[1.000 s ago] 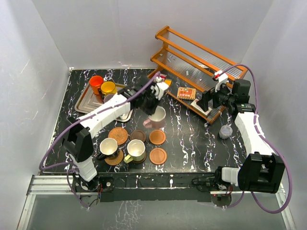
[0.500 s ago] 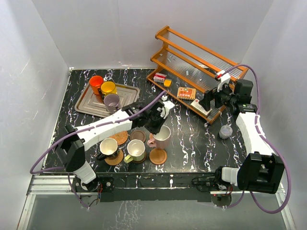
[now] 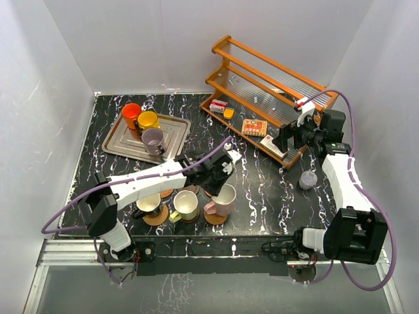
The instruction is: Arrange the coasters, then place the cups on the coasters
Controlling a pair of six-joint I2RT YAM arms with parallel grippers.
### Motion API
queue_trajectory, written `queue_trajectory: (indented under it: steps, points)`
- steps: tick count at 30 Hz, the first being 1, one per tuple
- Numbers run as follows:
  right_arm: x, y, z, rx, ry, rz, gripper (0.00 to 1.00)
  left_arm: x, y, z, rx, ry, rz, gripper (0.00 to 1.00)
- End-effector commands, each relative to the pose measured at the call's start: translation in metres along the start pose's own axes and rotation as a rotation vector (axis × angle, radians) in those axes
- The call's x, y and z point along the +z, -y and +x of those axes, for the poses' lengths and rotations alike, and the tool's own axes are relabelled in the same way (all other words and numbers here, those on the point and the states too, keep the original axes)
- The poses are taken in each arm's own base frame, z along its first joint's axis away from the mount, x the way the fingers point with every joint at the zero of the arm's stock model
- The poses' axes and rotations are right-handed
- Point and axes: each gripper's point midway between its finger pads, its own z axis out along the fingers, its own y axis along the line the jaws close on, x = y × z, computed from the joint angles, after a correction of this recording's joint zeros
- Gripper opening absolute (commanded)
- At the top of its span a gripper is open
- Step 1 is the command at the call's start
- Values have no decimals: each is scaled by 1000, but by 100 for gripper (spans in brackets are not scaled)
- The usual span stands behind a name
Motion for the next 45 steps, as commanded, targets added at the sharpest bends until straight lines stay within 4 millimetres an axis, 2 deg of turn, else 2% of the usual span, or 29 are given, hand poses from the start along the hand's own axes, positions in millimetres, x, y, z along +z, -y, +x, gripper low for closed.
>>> queue_trajectory:
  steps: [1, 9, 15, 24, 45]
  points:
    - [1, 10, -11, -44, 42, 28, 98, -9, 5, 1, -7, 11, -44, 0]
    - [2, 12, -8, -42, 35, 33, 98, -6, 6, 13, -36, -9, -64, 0]
    - [3, 13, -6, -39, 31, 34, 98, -7, -1, 13, -46, 10, -103, 0]
    - [4, 14, -4, -37, 25, 36, 98, -4, -2, 24, -61, -7, -96, 0]
    - [6, 16, 0, -30, 15, 38, 98, -11, -13, 20, -49, 42, -132, 0]
